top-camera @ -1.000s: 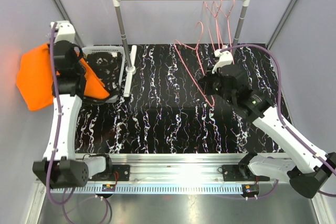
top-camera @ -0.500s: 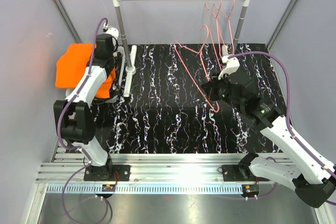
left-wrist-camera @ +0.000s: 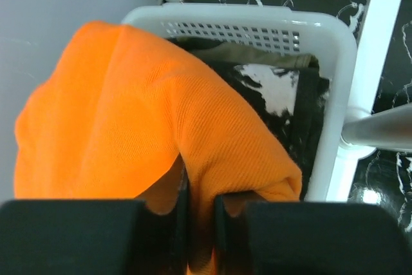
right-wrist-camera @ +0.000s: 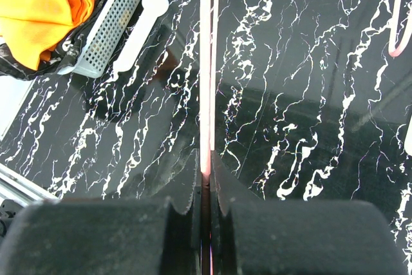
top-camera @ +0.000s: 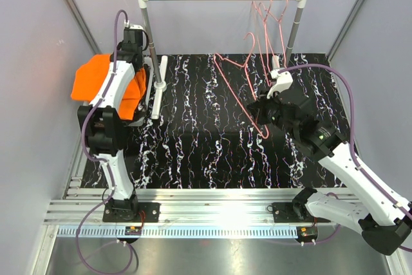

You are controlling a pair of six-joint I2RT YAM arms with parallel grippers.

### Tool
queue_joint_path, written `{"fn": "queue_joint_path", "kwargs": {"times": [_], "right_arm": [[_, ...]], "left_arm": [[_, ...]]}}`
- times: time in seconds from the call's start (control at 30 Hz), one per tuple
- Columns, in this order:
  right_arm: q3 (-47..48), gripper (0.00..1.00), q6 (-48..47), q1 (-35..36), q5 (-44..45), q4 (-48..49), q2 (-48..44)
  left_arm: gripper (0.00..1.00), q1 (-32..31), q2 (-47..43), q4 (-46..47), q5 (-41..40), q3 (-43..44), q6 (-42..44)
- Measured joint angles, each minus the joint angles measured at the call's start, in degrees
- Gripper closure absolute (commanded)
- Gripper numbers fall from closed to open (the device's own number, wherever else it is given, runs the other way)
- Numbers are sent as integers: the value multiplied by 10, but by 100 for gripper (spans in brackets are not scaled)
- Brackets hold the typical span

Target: Remove the trousers from the hanger

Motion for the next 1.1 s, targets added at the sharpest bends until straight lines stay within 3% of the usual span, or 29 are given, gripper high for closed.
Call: {"fn": "queue_joint_path", "kwargs": {"times": [0.07,0.1,0.23,0.57,0.67,0.9,1.1], "right_arm": [[0,100,-1,0,0,0,0],[0,100,-1,0,0,0,0],[0,100,-1,0,0,0,0],[0,100,-1,0,-5,0,1],[0,100,-1,0,-6,0,5],[0,100,-2,0,-16,5,15],[13,100,-24,0,3,-5,36]], "left_arm": [[49,4,-8,-1,16,-12,-21],[24,7,-17,-5,25,-23,-32],[1,21,-64,-26,50,-51,-71],[1,81,-173,-44,74,-90,-191],[1,119,-140,-58,101,-80,-240],[1,180,37,-46,188,-102,-317],[1,179,35,-34,199,-114,-321]]}}
